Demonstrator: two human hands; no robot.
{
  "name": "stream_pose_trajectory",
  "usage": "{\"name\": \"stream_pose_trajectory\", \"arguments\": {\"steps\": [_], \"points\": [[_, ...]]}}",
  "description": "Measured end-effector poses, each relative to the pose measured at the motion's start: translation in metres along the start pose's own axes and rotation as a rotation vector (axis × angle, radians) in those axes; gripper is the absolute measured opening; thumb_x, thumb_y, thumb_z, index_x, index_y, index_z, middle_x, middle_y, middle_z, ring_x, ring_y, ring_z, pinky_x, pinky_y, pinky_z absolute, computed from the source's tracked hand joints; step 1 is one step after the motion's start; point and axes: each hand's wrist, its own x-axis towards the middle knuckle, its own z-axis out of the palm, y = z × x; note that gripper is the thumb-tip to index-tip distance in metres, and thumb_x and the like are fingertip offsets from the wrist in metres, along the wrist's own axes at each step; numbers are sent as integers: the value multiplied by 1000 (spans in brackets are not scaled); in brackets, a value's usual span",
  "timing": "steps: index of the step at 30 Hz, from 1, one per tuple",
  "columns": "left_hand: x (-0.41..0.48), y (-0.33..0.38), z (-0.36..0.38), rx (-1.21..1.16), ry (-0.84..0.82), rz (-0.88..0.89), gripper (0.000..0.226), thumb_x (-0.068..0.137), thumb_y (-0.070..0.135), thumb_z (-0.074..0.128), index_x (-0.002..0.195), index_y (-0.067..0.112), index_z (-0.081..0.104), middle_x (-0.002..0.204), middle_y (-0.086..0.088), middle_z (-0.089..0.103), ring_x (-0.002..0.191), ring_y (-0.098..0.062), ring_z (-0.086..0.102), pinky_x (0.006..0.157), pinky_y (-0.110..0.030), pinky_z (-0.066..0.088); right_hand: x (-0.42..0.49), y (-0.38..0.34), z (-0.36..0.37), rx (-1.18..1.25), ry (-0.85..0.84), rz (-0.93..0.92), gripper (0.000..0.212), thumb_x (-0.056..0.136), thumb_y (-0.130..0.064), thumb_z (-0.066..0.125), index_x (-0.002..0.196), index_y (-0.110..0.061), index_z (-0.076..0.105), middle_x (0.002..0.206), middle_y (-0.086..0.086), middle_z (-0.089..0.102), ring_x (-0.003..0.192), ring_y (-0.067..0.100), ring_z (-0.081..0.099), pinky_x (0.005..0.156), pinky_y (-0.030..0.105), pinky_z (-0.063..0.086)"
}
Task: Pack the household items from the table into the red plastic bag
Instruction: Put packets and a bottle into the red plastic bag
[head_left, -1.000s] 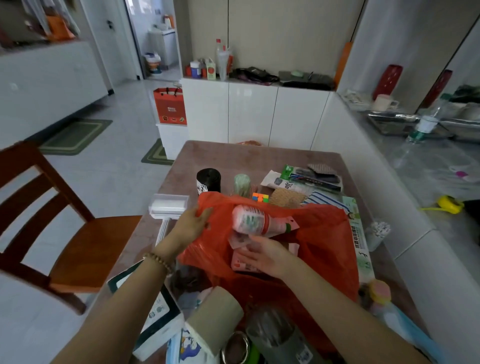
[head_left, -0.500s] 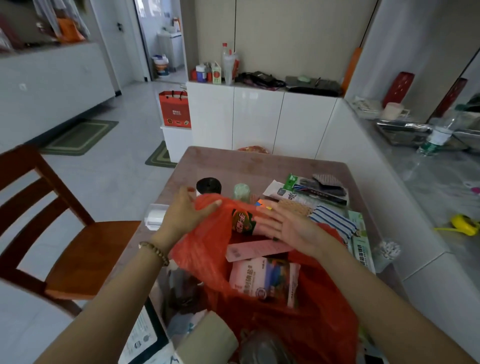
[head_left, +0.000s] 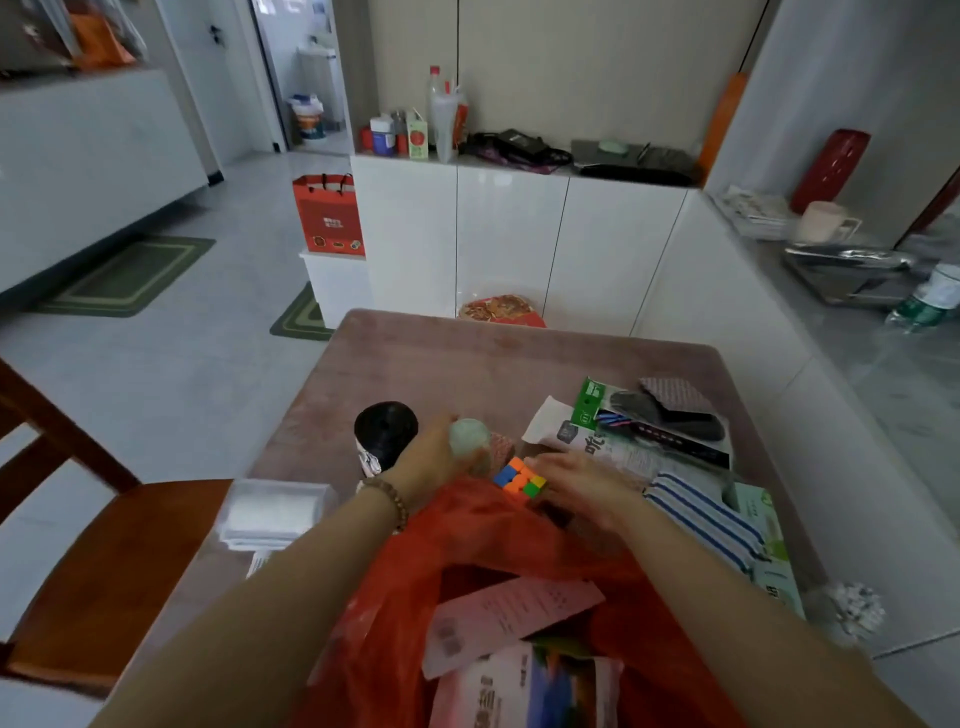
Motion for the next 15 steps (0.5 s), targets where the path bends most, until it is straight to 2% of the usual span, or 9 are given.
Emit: {"name": "stream_pose_trajectory", "arguments": {"steps": [2,5,8,10,13,15], "points": [[18,-8,10,-10,-31,-43,67,86,29,66,140,5,34,138,-10,51,123,-25,52,89,-22,38,22,12,1,-93,4,54,59,71,-51,72,116,-14,66,109,0,62,101,16,58,89,34,48],[39,-17,20,13,-52,-75,67,83,24,70,136,3,34,134,-13,54,121,-28,54,92,-27,41,35,17,6,-202,-37,125,39,79,-42,70,104,-12,69,98,6,65,84,15,58,76,30,44],[49,-22,26,15,-62,-95,60,76,21,77,123,7,41,123,-11,60,113,-25,58,81,-23,41,41,21,9,-210,-42,129,30,80,-26,74,103,-8,68,82,4,64,67,10,57,57,17,46],[52,-26,29,23,-51,-80,56,74,21,79,115,10,42,119,-10,62,111,-25,60,78,-21,39,46,24,12,-211,-23,96,25,82,-21,72,103,-8,66,79,2,62,61,6,52,49,12,42],[50,-31,28,35,-9,-31,65,70,23,80,122,8,43,118,-12,63,107,-27,61,81,-26,45,49,24,18,-132,6,77,19,84,-23,70,98,-14,62,78,0,59,62,6,50,51,17,41],[47,-32,28,32,10,-19,73,70,24,80,129,10,40,119,-13,63,107,-28,61,87,-32,50,50,25,21,-103,19,79,13,86,-22,68,91,-15,59,74,-1,56,55,3,50,42,12,38]]}}
